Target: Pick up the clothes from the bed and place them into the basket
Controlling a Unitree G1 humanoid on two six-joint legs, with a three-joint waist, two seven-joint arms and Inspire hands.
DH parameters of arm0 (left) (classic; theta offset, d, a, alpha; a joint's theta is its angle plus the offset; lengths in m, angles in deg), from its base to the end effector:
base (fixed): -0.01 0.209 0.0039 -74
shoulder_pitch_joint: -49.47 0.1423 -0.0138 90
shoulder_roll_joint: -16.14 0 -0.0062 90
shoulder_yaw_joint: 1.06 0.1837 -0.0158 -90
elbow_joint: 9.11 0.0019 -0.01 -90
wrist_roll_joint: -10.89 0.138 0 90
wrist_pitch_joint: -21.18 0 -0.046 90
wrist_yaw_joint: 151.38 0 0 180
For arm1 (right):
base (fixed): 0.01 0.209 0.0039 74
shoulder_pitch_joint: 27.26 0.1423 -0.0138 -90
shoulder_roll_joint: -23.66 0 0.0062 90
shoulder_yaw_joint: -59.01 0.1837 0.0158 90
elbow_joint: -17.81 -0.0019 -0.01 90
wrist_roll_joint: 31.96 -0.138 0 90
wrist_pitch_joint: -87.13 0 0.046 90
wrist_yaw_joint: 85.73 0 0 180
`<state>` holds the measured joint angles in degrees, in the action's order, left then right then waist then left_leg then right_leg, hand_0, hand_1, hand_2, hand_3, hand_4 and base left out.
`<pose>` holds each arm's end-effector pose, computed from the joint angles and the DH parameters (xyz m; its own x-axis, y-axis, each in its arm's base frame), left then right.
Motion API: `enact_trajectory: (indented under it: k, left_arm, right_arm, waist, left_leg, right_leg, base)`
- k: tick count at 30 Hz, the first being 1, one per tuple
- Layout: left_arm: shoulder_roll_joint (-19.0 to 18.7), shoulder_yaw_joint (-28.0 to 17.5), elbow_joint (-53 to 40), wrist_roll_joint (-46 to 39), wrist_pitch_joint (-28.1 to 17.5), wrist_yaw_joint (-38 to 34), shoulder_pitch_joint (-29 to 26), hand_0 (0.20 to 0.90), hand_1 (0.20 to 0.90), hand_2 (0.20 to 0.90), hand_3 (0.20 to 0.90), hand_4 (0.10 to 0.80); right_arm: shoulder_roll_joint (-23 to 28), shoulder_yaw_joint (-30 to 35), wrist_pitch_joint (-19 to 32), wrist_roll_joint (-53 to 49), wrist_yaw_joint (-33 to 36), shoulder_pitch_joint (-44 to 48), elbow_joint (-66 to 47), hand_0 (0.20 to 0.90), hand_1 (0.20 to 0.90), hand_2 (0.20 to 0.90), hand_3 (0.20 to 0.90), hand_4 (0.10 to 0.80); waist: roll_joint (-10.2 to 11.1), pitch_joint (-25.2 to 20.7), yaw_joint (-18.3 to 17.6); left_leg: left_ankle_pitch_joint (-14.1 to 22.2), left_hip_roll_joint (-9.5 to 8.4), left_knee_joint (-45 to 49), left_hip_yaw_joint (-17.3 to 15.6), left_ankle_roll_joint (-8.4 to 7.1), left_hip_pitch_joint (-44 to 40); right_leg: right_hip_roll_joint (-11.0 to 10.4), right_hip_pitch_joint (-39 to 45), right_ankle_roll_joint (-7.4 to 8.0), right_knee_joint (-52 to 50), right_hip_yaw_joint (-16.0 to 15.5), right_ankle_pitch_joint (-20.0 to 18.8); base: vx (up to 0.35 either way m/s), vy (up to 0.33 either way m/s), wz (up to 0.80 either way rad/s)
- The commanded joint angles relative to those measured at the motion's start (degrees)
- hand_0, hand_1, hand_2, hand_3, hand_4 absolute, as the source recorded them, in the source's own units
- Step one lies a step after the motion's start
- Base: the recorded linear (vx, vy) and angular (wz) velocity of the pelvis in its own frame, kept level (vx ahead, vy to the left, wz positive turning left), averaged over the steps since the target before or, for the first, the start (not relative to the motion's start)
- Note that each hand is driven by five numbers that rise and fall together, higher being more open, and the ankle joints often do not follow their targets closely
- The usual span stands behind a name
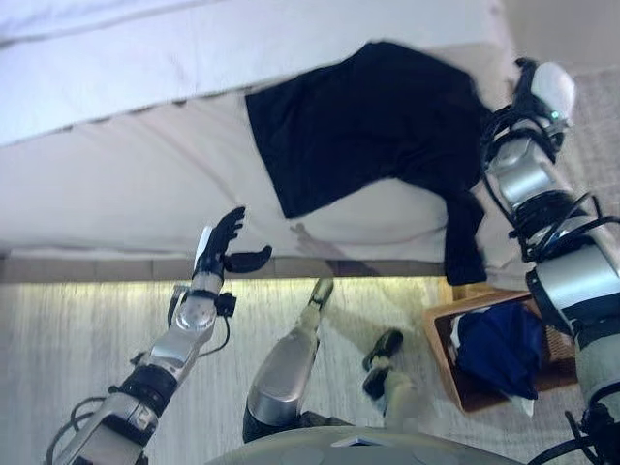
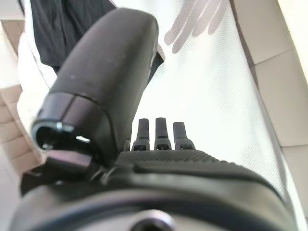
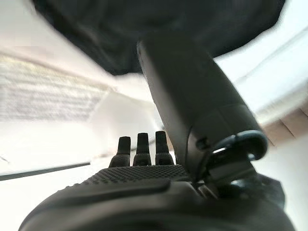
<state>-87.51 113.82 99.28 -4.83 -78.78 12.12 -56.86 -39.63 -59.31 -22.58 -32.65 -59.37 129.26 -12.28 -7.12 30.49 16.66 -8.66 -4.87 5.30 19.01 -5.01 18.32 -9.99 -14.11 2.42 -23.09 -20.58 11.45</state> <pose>0.2452 0.1842 0.0458 0.9979 -0.0557 0.0317 0.0426 0.9463 0.3204 0.3495 -0.2803 0.2186 0.7335 -0.6343 0.2440 0.5583 0.3576 -0.7487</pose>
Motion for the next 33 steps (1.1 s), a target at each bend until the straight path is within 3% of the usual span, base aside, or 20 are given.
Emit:
enact_trajectory:
  k: [1,6,9,11,12,17,21,23,24,33]
  left_arm:
    - [-0.86,-1.14,-6.76,0.75,-5.84,-2.22,1.20,0.900,0.900,0.900,0.900,0.800]
    - [-1.03,-0.60,-12.74,0.18,-5.67,-4.05,2.55,0.900,0.900,0.900,0.900,0.800]
    - [-1.62,-1.17,-15.23,-0.72,-6.20,-4.48,4.12,0.900,0.900,0.900,0.900,0.800]
    - [-2.00,-1.50,-15.69,-1.26,-6.20,-4.29,4.28,0.900,0.900,0.900,0.900,0.800]
    - [-2.31,-1.97,-16.95,-2.20,-6.78,-4.25,5.28,0.900,0.900,0.900,0.900,0.800]
    - [-2.74,-2.64,-19.04,-1.98,-7.91,-4.99,7.39,0.900,0.900,0.900,0.900,0.800]
    - [-3.52,-3.81,-19.50,-2.92,-9.58,-5.50,8.54,0.900,0.900,0.900,0.900,0.800]
    - [-3.76,-4.47,-19.82,-3.17,-10.28,-5.24,9.08,0.900,0.900,0.900,0.900,0.800]
    - [-3.92,-4.57,-19.80,-3.34,-10.48,-5.25,9.11,0.900,0.900,0.900,0.900,0.800]
    - [-4.66,-6.31,-20.21,-3.42,-11.30,-4.86,10.94,0.900,0.900,0.900,0.900,0.800]
  right_arm:
    - [2.66,-5.83,-0.73,1.00,3.94,8.48,-3.52,0.900,0.900,0.900,0.900,0.800]
    - [2.85,-5.56,-2.16,-1.12,4.62,10.07,1.04,0.900,0.900,0.900,0.900,0.800]
    - [3.57,-4.43,-2.14,-3.02,3.95,9.41,2.05,0.900,0.900,0.900,0.900,0.800]
    - [3.73,-4.26,-2.42,-3.30,3.61,9.44,2.21,0.900,0.900,0.900,0.900,0.800]
    - [4.26,-3.63,-2.58,-3.07,1.88,9.23,3.11,0.900,0.900,0.900,0.900,0.800]
    - [5.37,-4.62,-3.82,-4.60,-3.92,9.64,5.12,0.900,0.900,0.900,0.900,0.800]
    - [6.16,-6.30,-4.80,-6.34,-7.39,11.02,5.33,0.900,0.900,0.900,0.900,0.800]
    - [6.66,-6.32,-4.07,-6.85,-6.83,11.31,5.72,0.596,0.596,0.596,0.546,0.446]
    - [6.82,-6.50,-3.70,-7.20,-6.58,11.98,5.99,0.300,0.300,0.300,0.200,0.100]
    - [8.96,-6.94,-1.98,-7.19,-5.42,13.91,4.05,0.300,0.300,0.300,0.200,0.100]
  waist:
    - [0.24,-0.70,0.85]
    - [-0.53,-0.70,2.31]
    - [-1.24,-0.70,2.46]
    - [-1.30,-0.70,2.49]
    - [-1.95,-0.70,2.66]
    - [-2.66,-0.70,2.97]
    - [-3.05,-0.70,3.17]
    - [-3.15,-0.70,3.29]
    - [-3.19,-0.70,3.31]
    - [-2.47,-0.70,3.20]
  left_leg:
    - [6.09,-3.46,7.69,-5.12,5.59,2.75]
    - [11.87,-5.56,21.21,-9.01,7.20,13.33]
    - [16.58,-6.98,32.08,-10.86,7.87,20.09]
    - [17.58,-7.05,34.17,-11.54,8.28,21.45]
    - [19.95,-7.69,40.46,-11.96,8.89,25.31]
    - [23.05,-8.29,49.17,-12.26,9.44,32.19]
    - [23.47,-8.21,51.66,-12.91,9.99,35.64]
    - [23.14,-8.43,51.87,-13.04,9.87,36.55]
    - [23.07,-8.37,51.92,-13.18,9.99,36.79]
    - [22.03,-8.05,49.84,-13.26,9.48,34.68]
  right_leg:
    - [0.87,-4.68,-2.30,-6.57,2.49,-1.00]
    - [-1.36,-14.04,-3.81,-19.17,1.47,3.64]
    - [-2.23,-19.90,-4.72,-28.50,2.48,7.02]
    - [-2.44,-21.02,-5.09,-29.80,2.71,7.74]
    - [-3.00,-24.72,-5.50,-34.39,3.53,9.15]
    - [-2.52,-31.10,-6.06,-40.25,5.53,11.22]
    - [-1.77,-34.67,-6.33,-42.80,6.22,11.88]
    - [-1.42,-35.62,-6.27,-43.06,6.33,11.73]
    - [-1.43,-35.82,-6.29,-43.16,6.24,11.70]
    - [-0.84,-33.91,-6.27,-41.29,5.91,10.65]
  base:
    - [-0.029,0.043,0.16]
    - [-0.037,0.001,0.07]
    - [-0.016,0.018,0.15]
    - [0.000,0.010,-0.02]
    - [0.001,0.021,-0.04]
    - [0.008,0.014,-0.04]
    - [-0.009,0.013,-0.06]
    - [-0.019,-0.004,-0.01]
    - [-0.036,-0.012,0.00]
    - [-0.021,0.002,0.00]
